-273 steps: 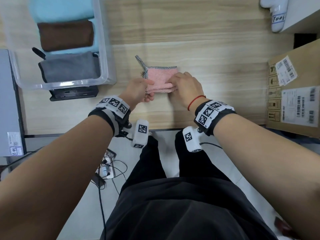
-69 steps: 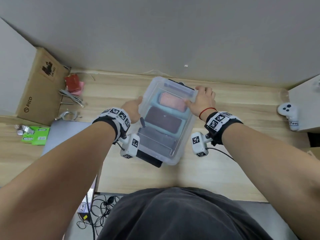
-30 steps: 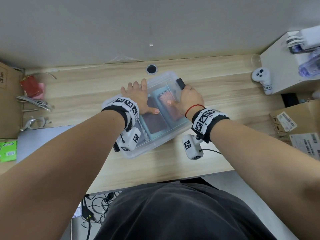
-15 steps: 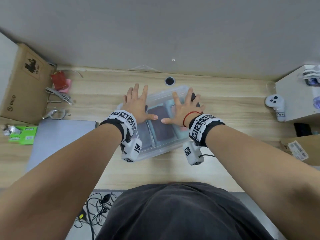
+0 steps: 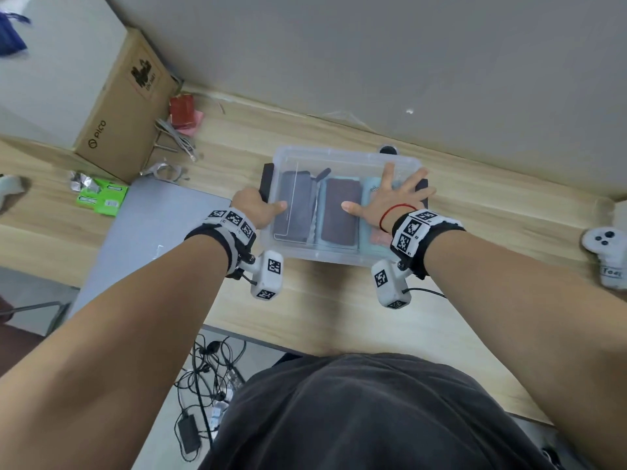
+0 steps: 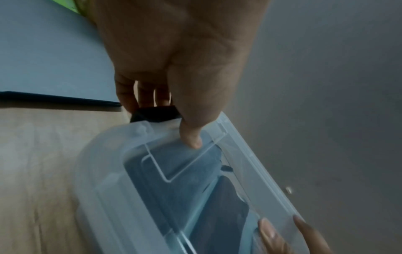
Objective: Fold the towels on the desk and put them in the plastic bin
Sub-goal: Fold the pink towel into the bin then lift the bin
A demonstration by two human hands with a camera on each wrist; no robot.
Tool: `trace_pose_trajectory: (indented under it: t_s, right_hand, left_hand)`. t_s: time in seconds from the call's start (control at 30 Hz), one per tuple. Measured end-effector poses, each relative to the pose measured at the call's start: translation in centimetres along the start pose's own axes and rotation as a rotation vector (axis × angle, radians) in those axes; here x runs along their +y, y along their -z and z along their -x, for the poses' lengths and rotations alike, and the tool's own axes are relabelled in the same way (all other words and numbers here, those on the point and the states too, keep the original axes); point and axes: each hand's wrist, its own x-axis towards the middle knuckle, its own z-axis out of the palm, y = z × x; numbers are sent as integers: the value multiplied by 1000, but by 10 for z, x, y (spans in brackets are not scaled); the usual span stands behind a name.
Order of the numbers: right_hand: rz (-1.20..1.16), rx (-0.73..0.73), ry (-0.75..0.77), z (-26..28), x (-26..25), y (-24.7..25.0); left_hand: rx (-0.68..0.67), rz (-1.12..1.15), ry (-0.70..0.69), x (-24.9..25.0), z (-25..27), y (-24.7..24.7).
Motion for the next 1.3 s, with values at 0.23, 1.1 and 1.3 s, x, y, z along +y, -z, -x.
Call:
trace_pose_trajectory:
  t_s: [0.23,1.1,1.3]
  right_hand:
    - [-11,2,18,2,1,1]
    - [-71,-62,142,-10,28,30]
    - [-517,75,-41,-19,39,31]
  left_hand:
    - [126,-299,39,36,17,3]
    - [-50,-236,-149,45,8,24]
    - [103,-12,-85,38,-16,34]
